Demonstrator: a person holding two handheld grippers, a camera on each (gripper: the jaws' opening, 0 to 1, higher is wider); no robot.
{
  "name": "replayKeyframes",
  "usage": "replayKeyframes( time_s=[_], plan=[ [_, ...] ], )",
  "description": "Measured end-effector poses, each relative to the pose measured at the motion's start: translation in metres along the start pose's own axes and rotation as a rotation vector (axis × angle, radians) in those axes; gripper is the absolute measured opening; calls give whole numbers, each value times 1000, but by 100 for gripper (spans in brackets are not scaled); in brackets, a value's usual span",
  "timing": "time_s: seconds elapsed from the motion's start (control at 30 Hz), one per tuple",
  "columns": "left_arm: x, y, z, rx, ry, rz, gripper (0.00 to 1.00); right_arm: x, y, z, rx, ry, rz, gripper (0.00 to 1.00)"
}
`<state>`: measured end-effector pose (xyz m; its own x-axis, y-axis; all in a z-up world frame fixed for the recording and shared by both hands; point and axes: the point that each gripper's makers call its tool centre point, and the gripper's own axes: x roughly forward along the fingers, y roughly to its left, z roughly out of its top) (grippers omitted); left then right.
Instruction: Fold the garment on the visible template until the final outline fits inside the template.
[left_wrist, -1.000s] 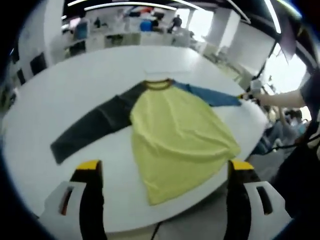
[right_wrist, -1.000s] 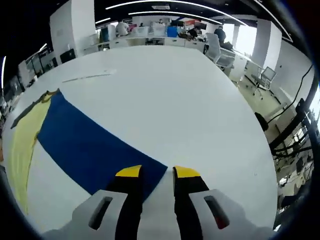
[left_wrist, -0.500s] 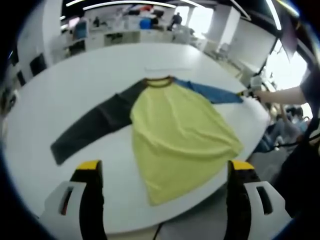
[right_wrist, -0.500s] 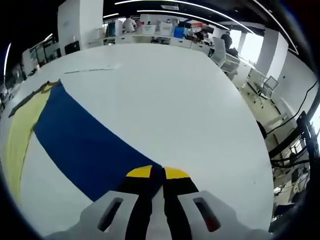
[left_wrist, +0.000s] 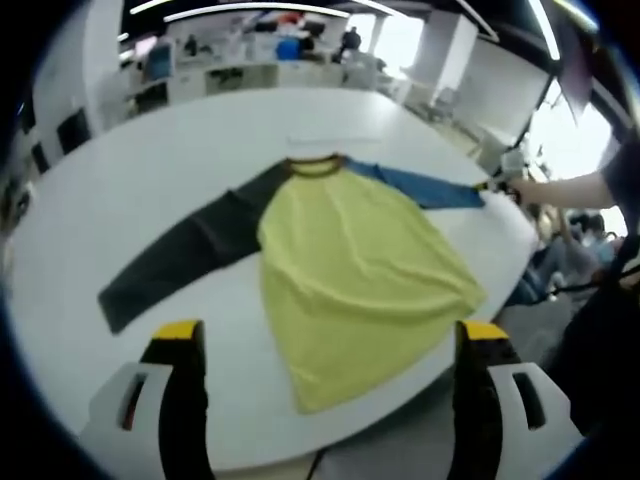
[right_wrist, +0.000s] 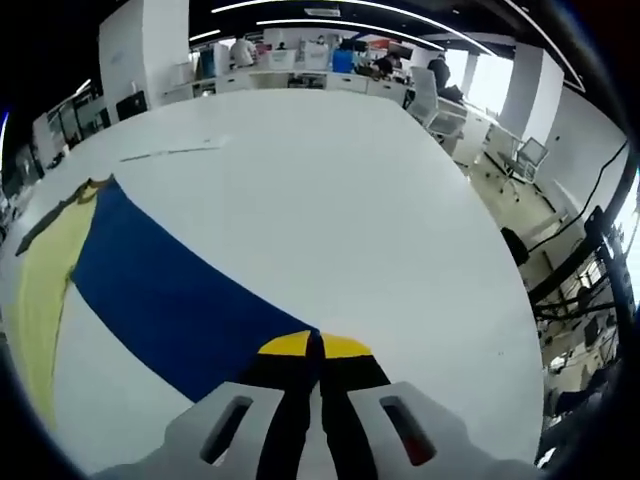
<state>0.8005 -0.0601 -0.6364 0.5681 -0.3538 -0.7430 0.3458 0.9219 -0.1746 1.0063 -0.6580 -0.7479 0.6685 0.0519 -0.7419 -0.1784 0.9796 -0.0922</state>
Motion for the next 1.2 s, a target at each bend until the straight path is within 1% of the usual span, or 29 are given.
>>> replayKeyframes(
  time_s=[0.1,0.17,0.23,0.27,0.43,0.53,0.6,0.73,0.9,1.03,1.2],
  plan=[
    [0,-1,1,8,-5,-3,99,-8,-2,9,-9,-13,-10,2],
    [0,-1,2,9,-14,-7,99,-12,-3,15,-38,-17,-17,2],
    [-1,-2,3,7,-22,-10,99,-17,-4,22,-92,-9,-22,2],
    [-1,-2,3,8,-25,-12,99,-19,-5,27,-133,-4,-30,2],
    [-2,-3,3,5,-38,-19,99,-29,-5,44,-153,-17,-38,2],
    [-3,-4,4,2,-49,-26,99,-34,-4,52,-170,-19,-43,2],
    [-4,-5,5,1,-58,-31,99,-38,-2,57,-187,-12,-45,2],
    [-4,-6,5,-1,-69,-41,99,-48,2,67,-268,1,-53,2],
    [-7,-5,7,-7,-89,-52,98,-60,6,82,-295,-9,-57,2],
    [-8,-4,7,-10,-100,-62,98,-73,17,102,-312,-45,-36,2],
    [-9,-1,7,-16,-114,-71,98,-87,39,123,-392,-64,-4,2]
  ],
)
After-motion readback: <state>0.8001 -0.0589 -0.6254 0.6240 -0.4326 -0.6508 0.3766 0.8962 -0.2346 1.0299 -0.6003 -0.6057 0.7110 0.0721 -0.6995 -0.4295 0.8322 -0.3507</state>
